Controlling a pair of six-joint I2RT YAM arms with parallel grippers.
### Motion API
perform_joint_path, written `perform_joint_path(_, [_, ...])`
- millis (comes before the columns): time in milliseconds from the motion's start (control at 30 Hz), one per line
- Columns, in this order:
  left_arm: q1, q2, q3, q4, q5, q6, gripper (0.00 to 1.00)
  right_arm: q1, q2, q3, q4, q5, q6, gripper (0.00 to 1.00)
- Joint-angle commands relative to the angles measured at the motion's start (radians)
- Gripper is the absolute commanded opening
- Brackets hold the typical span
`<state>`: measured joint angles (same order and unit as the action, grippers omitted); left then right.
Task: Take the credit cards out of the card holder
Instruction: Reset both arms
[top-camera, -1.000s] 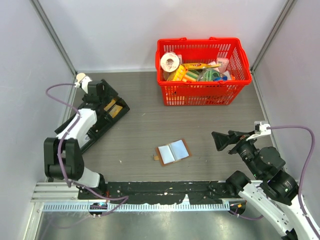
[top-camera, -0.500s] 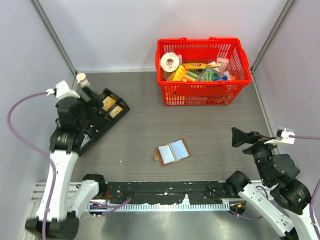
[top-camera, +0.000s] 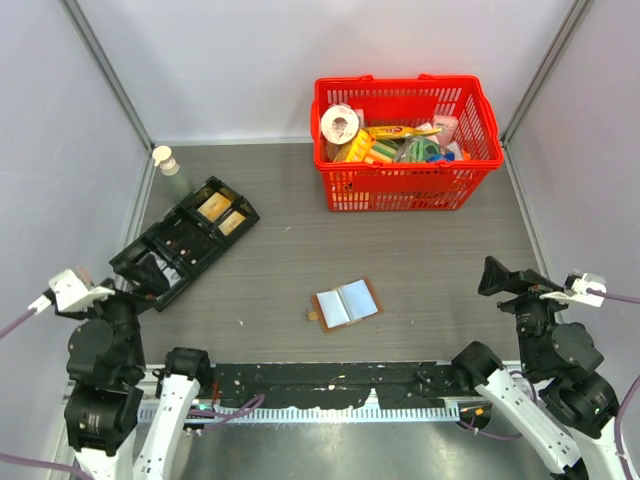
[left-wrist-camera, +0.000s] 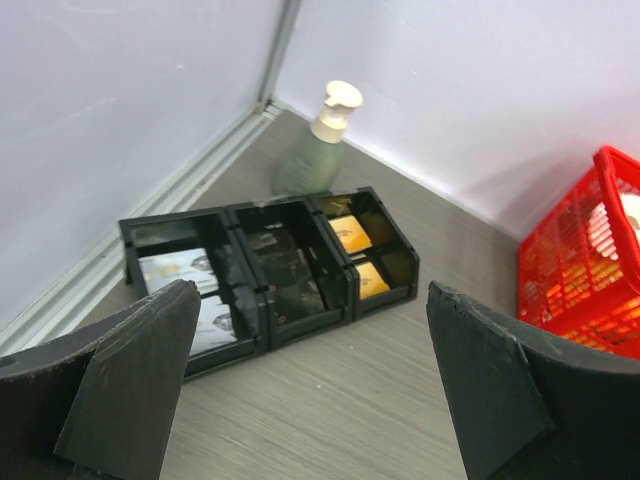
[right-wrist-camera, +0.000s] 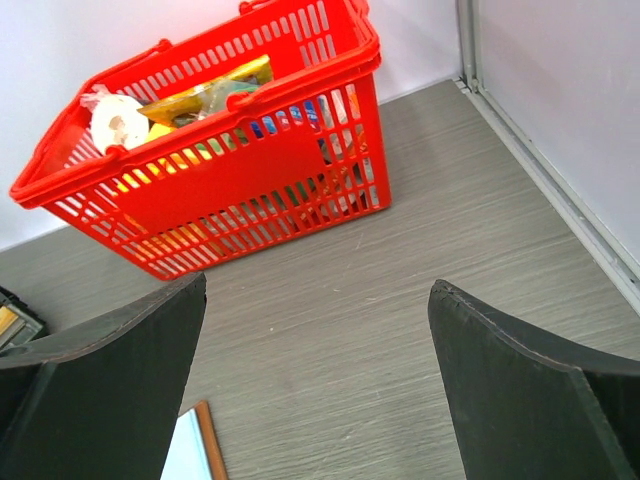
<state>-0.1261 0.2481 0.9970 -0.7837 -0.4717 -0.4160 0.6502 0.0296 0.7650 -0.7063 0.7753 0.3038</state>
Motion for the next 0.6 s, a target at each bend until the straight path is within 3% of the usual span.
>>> perform_joint_path(0, [-0.015,-0.082,-0.105,-0.045,-0.137,-0.023,0.99,-0.001,-0.026,-0.053,0.056,0.064,-0.002,0.96])
perform_joint_path(200, [-0.033,-0.153,-0.241,-0.02,-0.13,-0.06,1.0,-0.003,-0.026,-0.058,0.053,0.073,0.011,0.96])
perform_joint_path(567, [-0.064,-0.145,-0.255,0.003,-0.088,-0.06,1.0,-0.003,-0.026,-0.052,0.028,0.107,0.038,0.96])
